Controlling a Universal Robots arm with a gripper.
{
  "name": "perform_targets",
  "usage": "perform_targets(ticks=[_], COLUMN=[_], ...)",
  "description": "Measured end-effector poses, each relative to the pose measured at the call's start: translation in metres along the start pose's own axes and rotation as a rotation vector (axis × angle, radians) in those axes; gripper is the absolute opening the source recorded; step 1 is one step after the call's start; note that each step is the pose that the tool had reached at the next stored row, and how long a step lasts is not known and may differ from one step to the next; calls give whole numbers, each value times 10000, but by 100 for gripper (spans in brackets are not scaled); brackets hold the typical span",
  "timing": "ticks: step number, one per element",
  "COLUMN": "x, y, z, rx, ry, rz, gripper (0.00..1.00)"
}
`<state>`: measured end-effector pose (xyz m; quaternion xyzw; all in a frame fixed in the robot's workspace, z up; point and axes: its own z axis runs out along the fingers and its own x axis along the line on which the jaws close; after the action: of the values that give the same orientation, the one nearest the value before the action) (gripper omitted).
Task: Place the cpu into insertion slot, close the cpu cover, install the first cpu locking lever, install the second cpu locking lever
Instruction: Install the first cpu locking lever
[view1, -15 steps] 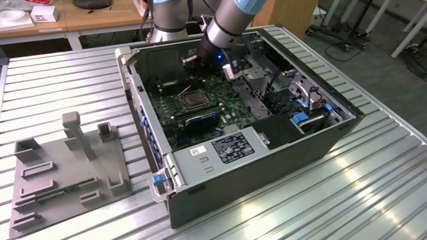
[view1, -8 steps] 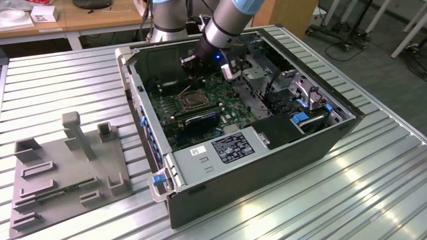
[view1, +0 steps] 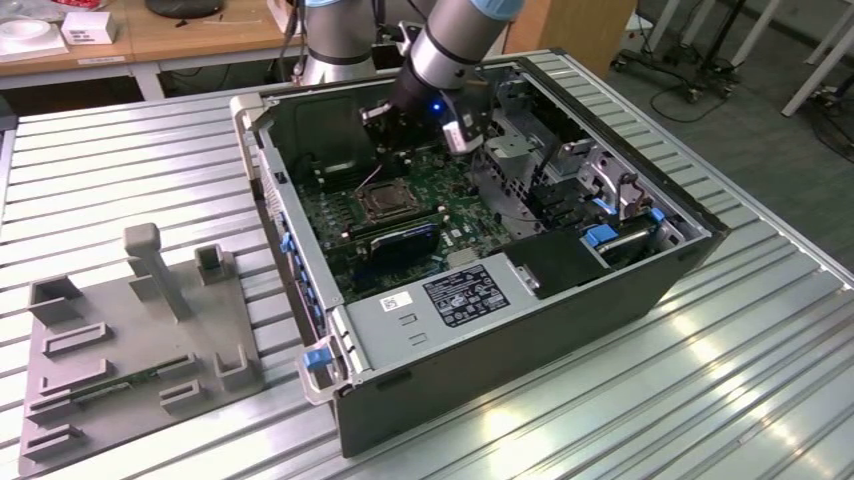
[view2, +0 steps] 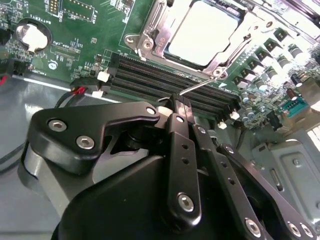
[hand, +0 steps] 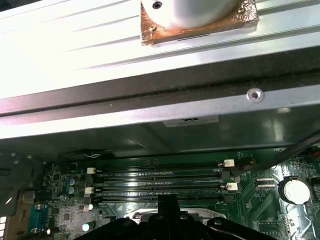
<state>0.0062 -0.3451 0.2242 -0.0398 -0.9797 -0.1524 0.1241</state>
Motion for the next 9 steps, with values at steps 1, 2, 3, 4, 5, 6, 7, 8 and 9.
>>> perform_targets(ticks=[1, 2, 3, 4, 5, 6, 7, 8, 9], x=[3, 7, 10, 14, 18, 20, 22, 21, 21], y=[4, 7, 11, 15, 19, 22, 24, 24, 24], z=[-11, -23, -36, -49, -61, -71, -75, -75, -75], rx=[-1, -1, 0, 0, -1, -1, -2, -3, -4], ry=[0, 0, 0, 0, 0, 0, 0, 0, 0], rz=[0, 0, 0, 0, 0, 0, -1, -1, -1], gripper=[11, 11, 11, 11, 11, 11, 11, 11, 11])
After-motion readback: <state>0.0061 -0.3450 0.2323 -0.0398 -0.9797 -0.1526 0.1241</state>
